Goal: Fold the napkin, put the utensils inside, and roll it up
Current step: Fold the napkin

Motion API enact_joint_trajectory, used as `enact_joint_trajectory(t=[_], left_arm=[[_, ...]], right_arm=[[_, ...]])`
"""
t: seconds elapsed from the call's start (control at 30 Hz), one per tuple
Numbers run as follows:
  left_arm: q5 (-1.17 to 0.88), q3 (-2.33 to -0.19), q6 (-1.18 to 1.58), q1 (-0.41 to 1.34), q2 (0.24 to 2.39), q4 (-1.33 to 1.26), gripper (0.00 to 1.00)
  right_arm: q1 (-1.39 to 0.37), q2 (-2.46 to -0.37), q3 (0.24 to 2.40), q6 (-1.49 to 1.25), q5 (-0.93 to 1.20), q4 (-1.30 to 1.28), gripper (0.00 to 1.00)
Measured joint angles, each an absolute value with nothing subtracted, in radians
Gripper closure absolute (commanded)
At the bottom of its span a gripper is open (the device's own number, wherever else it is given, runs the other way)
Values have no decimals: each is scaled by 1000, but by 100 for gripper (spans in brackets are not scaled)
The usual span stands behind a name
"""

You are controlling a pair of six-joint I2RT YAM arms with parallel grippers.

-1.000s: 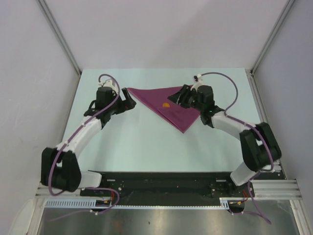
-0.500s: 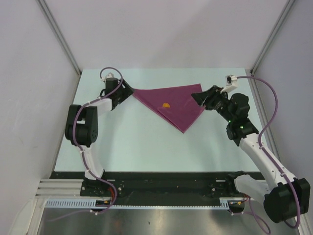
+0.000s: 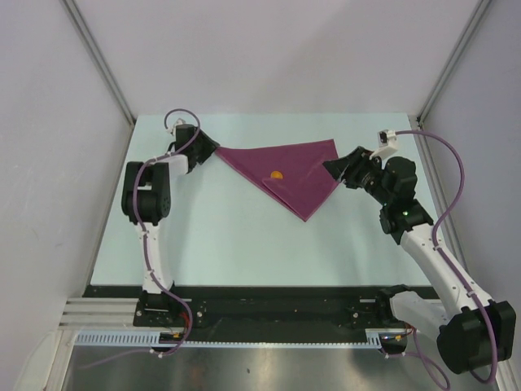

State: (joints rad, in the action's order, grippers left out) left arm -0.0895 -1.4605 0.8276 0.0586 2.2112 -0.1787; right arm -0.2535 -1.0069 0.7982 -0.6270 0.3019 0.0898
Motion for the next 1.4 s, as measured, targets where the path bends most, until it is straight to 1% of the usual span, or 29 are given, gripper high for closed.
enact_joint_trajectory(t=[0.07,0.2,0.27,0.4,0.47,0.5,0.57,0.6,0.77,0.8,0.87,0.9,1.03,1.27,1.4], left_arm=[[-94,-1472,840,58,2233,-180,46],[-104,-1487,865,56,2252,-195,52],[-107,-1490,876,54,2259,-203,53],[-109,-1491,895,52,2264,-205,60],[-110,-1491,905,49,2267,-208,62],[-110,-1491,909,47,2268,-208,64],[-110,-1491,917,45,2270,-208,66],[-110,-1491,919,44,2271,-208,71],[-126,-1494,925,38,2284,-216,77],[-133,-1497,926,36,2289,-220,81],[-144,-1505,925,32,2297,-223,84],[-147,-1512,924,31,2304,-223,89],[-173,-1543,908,27,2327,-223,99],[-239,-1567,839,23,2341,-229,100],[-295,-1530,810,23,2336,-315,100]], right_arm=[[-252,-1007,798,-627,302,82,46],[-247,-1007,798,-627,302,72,46],[-244,-1007,798,-627,302,68,46],[-240,-1005,794,-627,301,64,46],[-239,-1005,791,-627,301,64,46],[-239,-1005,790,-627,302,64,46],[-237,-1006,788,-627,302,64,46],[-237,-1005,788,-627,302,64,46],[-235,-1005,786,-627,302,64,46],[-234,-1005,786,-627,302,64,46],[-231,-1005,785,-627,302,64,46],[-231,-1005,785,-627,302,64,46],[-227,-1004,783,-627,302,63,46],[-222,-998,783,-627,302,48,46],[-220,-995,781,-627,301,40,46]])
